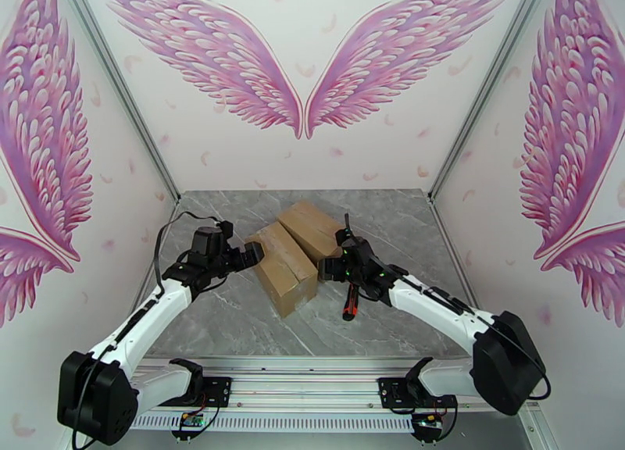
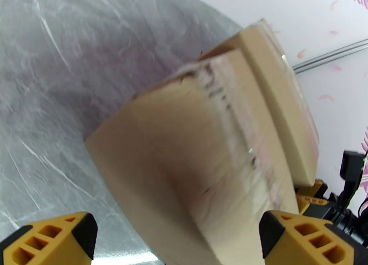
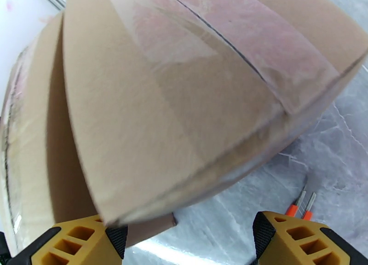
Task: Unpack the express box
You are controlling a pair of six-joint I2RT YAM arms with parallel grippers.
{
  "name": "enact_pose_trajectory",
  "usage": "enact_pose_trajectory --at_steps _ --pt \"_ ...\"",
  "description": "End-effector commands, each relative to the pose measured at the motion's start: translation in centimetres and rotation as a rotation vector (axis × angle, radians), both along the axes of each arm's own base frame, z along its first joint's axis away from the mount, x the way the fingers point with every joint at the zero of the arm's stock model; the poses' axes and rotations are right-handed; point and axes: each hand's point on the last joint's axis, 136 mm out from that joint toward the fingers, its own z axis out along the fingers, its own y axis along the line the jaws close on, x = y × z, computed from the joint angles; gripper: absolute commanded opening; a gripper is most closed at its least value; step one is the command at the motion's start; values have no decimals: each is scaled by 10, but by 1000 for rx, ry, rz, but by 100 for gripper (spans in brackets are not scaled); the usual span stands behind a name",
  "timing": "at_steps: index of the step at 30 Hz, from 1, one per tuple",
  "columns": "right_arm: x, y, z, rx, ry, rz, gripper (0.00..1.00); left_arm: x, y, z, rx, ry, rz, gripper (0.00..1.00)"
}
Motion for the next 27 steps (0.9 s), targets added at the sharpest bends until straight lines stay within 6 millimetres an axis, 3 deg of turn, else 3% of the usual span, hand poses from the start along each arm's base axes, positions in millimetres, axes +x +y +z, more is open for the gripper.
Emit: enact_pose_trajectory --at_steps 1,7,14,18,22,27 --pt "19 5 7 -1 -47 -38 78 16 -15 5 -26 -35 -47 99" --pt "55 2 9 -43 -115 -161 77 41 -28 5 6 -24 -109 99" --pt "84 3 16 -118 -183 -194 79 55 -33 0 41 -24 -180 99" --pt "81 4 17 -132 -177 -171 80 62 -32 -3 85 -19 -227 99" --pt "68 -8 14 -181 -162 -161 83 65 -31 1 98 -46 -253 99" --pt "38 -17 46 -195 -157 -72 88 57 -30 9 116 -57 -285 99"
